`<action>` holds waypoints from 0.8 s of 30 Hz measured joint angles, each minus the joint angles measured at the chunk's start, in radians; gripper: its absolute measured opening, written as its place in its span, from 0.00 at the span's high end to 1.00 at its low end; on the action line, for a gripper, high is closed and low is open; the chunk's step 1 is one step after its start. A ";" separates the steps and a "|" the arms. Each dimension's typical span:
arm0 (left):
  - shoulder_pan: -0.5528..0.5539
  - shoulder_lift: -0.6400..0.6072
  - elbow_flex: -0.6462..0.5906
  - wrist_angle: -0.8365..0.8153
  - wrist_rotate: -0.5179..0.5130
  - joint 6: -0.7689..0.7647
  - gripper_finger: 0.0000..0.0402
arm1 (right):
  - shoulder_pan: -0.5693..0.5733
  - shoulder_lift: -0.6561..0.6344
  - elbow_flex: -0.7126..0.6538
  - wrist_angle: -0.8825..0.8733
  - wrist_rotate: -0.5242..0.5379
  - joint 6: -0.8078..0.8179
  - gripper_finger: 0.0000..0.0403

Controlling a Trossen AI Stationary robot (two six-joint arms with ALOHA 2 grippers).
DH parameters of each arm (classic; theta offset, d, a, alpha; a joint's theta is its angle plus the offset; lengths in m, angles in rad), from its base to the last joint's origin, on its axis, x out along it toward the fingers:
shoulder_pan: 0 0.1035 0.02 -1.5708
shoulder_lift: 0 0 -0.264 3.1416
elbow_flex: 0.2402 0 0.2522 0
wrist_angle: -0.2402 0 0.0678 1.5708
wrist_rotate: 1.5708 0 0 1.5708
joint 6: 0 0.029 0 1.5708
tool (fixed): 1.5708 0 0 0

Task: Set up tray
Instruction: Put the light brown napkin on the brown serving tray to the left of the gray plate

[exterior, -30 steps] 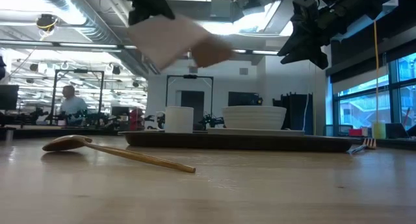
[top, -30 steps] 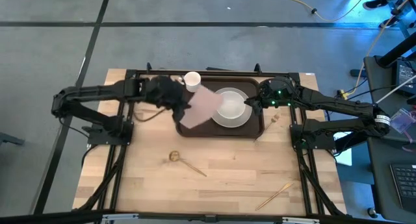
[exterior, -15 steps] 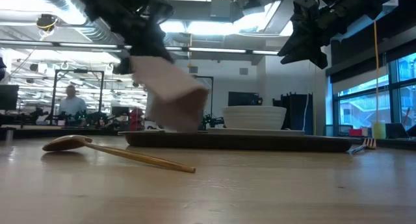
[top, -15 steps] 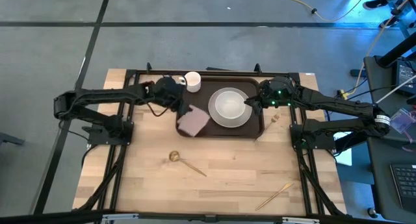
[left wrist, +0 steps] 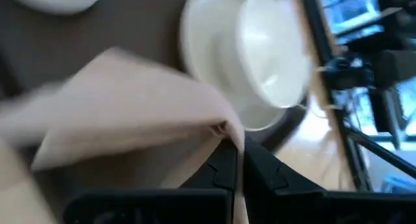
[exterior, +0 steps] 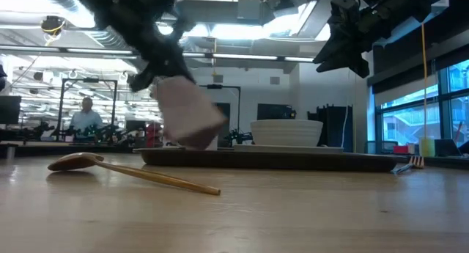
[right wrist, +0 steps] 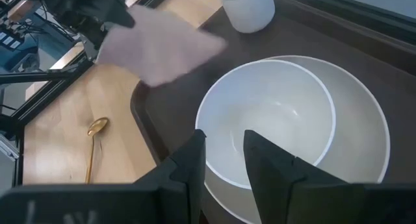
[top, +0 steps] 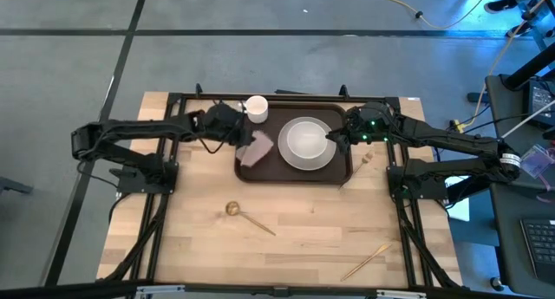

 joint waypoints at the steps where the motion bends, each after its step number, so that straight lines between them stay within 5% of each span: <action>1: 0.000 0.000 -0.024 0.010 0.001 -0.025 0.99 | 0.000 0.000 0.000 0.000 0.000 0.000 0.73; 11: 0.002 0.001 -0.238 0.194 0.054 -0.176 0.99 | 0.000 0.000 0.000 0.000 0.000 0.001 0.73; 24: -0.037 -0.001 -0.243 0.275 0.115 -0.142 0.99 | 0.018 0.000 0.000 0.060 -0.002 0.109 0.73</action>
